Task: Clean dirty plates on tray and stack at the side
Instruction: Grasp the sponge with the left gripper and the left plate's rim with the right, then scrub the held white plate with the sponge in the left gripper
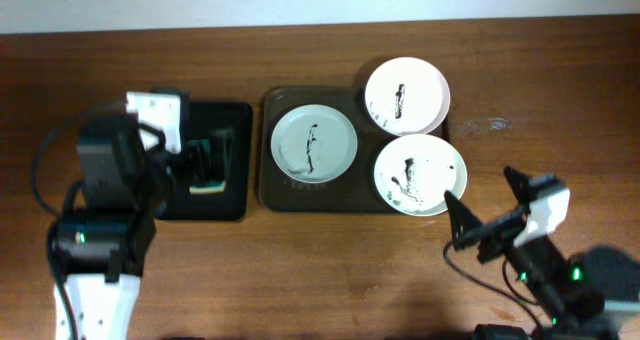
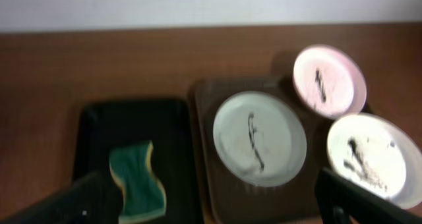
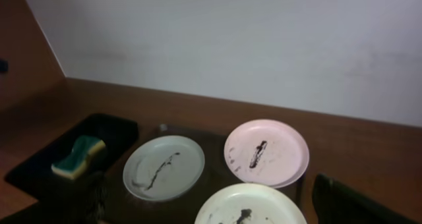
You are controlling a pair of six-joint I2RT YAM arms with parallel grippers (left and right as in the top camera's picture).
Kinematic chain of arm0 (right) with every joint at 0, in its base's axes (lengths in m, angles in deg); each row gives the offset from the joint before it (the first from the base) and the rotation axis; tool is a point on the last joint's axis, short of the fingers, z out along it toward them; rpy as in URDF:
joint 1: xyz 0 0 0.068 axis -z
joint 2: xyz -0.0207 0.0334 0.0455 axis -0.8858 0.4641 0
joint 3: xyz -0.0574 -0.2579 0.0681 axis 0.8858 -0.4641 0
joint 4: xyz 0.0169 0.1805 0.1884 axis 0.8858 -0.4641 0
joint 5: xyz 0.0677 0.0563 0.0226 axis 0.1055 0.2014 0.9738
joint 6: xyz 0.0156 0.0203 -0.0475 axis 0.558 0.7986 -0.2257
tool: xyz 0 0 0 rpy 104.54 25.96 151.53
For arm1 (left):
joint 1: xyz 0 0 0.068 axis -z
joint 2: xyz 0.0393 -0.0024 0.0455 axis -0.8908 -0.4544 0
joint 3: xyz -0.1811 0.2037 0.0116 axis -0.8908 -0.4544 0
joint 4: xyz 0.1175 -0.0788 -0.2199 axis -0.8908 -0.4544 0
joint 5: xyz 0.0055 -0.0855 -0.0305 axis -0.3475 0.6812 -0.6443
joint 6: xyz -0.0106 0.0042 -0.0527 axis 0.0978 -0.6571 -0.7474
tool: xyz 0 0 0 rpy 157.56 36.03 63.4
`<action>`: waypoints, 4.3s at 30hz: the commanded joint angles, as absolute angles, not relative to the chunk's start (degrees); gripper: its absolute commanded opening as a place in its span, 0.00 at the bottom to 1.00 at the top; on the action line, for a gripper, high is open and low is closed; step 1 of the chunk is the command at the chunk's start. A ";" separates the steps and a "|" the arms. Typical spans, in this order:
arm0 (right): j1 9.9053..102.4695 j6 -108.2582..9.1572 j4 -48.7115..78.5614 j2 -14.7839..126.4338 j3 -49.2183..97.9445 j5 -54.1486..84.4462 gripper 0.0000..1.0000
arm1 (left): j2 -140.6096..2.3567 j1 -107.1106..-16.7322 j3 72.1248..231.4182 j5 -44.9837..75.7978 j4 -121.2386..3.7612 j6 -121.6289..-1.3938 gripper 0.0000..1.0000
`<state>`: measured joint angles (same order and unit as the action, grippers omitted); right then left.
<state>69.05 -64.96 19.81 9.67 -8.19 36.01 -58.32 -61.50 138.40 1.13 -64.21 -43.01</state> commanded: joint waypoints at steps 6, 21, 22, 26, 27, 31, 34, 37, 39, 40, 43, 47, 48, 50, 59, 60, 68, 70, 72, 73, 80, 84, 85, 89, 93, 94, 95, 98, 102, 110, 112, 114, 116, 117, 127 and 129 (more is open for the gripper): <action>68.74 -64.48 -12.21 61.28 33.60 39.86 0.99 | -85.14 -61.76 172.60 3.19 -94.31 -36.96 0.99; 41.10 -38.71 14.19 104.29 36.96 14.70 0.43 | -103.54 -61.93 172.45 -11.41 -90.03 -48.67 0.97; 40.66 -38.69 15.02 105.91 36.96 14.48 0.40 | -103.56 -62.04 172.45 -12.11 -89.68 -48.69 0.97; 39.85 -37.40 16.25 109.14 36.92 11.51 0.17 | -104.11 -62.02 172.45 -13.51 -88.30 -49.09 0.96; 39.85 -37.42 15.74 109.14 36.92 11.25 0.06 | -105.42 -62.02 172.45 -13.51 -88.39 -49.09 0.92; 39.85 -37.44 14.30 109.19 36.75 10.33 0.04 | -114.23 -62.02 172.32 -9.38 -90.29 -49.06 0.77; 39.87 -37.44 14.11 109.19 36.57 9.41 0.04 | -119.71 -62.02 172.27 -10.12 -94.38 -49.04 0.54; 39.87 -37.44 14.13 109.19 36.57 9.39 0.04 | -122.77 -62.02 171.20 -16.70 -94.79 -54.31 0.48; 39.87 -37.44 14.13 109.19 36.57 9.39 0.04 | -123.17 -62.02 169.32 -16.83 -92.78 -54.38 0.47; 39.87 -37.44 14.15 109.19 36.57 9.39 0.04 | -123.17 -62.02 167.79 -18.10 -91.73 -54.38 0.47; 39.87 -37.44 14.15 109.19 36.57 9.39 0.04 | -123.17 -62.02 164.67 -18.56 -84.19 -51.29 0.34; 39.91 -37.44 13.54 109.19 36.57 9.43 0.04 | -123.04 -61.87 164.95 -17.97 -84.61 -51.14 0.00; 39.91 -37.44 12.58 109.19 36.59 9.67 0.04 | -123.04 -61.87 167.25 -16.79 -86.14 -51.12 0.00; 40.33 -39.52 12.16 109.17 36.59 15.75 0.04 | -123.04 -61.87 176.14 -14.25 -91.45 -49.79 0.00; 44.05 -42.40 10.41 109.17 36.57 26.63 0.04 | -124.00 -51.05 190.76 -0.99 -92.67 -43.91 0.00; 44.05 -42.40 10.41 109.17 36.57 26.66 0.04 | -124.92 -49.47 190.76 -1.01 -92.26 -45.00 0.00; 44.64 -40.46 10.46 109.19 36.57 27.66 0.04 | -141.37 -40.82 190.76 7.32 -93.04 -51.53 0.00; 45.58 -40.48 10.43 109.19 36.55 29.48 0.04 | -141.79 -40.60 190.76 13.02 -95.91 -46.90 0.00; 46.08 -40.48 10.46 109.19 36.55 29.65 0.04 | -141.79 -40.49 190.76 20.59 -99.97 -39.32 0.00; 46.10 -40.48 10.46 109.19 36.55 29.78 0.04 | -141.79 -40.38 190.76 20.41 -100.17 -39.47 0.00; 46.14 -40.48 10.46 109.19 36.55 30.66 0.04 | -141.79 -40.34 190.76 -25.31 -81.15 -73.89 0.00; 46.14 -40.57 9.34 109.19 36.53 30.68 0.04 | -141.79 -40.36 190.79 -3.70 -84.87 -52.41 0.00; 46.14 -40.70 8.27 109.19 36.53 30.72 0.04 | -141.79 -40.34 190.81 1.09 -88.19 -48.85 0.00; 43.91 -42.71 3.61 109.19 36.53 30.92 0.04 | -141.79 -40.32 194.50 5.13 -97.37 -38.44 0.00; 43.24 -42.62 2.63 109.19 36.53 30.92 0.04 | -141.81 -40.25 198.22 -14.14 -93.15 -38.51 0.00; 43.24 -42.62 2.63 109.19 36.53 30.92 0.04 | -141.90 -40.18 198.22 -18.97 -90.57 -38.83 0.00; 43.24 -42.62 2.39 109.19 36.53 30.92 0.04 | -141.90 -40.05 198.22 -21.84 -87.84 -39.14 0.00; 43.24 -42.62 2.17 109.19 36.53 30.92 0.04 | -141.90 -38.02 198.22 -14.62 -84.65 -36.12 0.00; 43.52 -42.64 1.97 109.19 36.53 31.53 0.04 | -141.90 -34.74 198.22 -1.73 -98.16 -18.40 0.00; 48.24 -45.22 2.26 109.19 36.55 39.88 0.04 | -141.90 -37.78 198.22 -33.44 -93.52 -56.56 0.00; 48.24 -45.22 2.28 109.19 36.55 39.88 0.04 | -141.90 -37.32 198.22 -47.02 -93.70 -59.31 0.00; 48.24 -45.22 2.28 109.19 36.55 39.88 0.04 | -141.90 -35.90 198.22 -44.13 -93.85 -53.00 0.00; 48.24 -45.20 2.30 109.19 36.55 39.88 0.04 | -141.90 -33.74 198.22 -26.38 -93.92 -37.04 0.00; 48.24 -45.22 2.24 109.19 36.55 39.90 0.04 | -141.90 -32.56 198.22 -12.18 -95.01 -28.72 0.00; 48.24 -45.20 2.46 109.19 36.55 39.88 0.04 | -141.90 -38.00 198.15 -4.40 -100.78 -65.98 0.00; 48.24 -44.96 4.82 109.19 36.55 39.46 0.04 | -141.90 -41.15 198.15 -14.89 -103.01 -82.16 0.00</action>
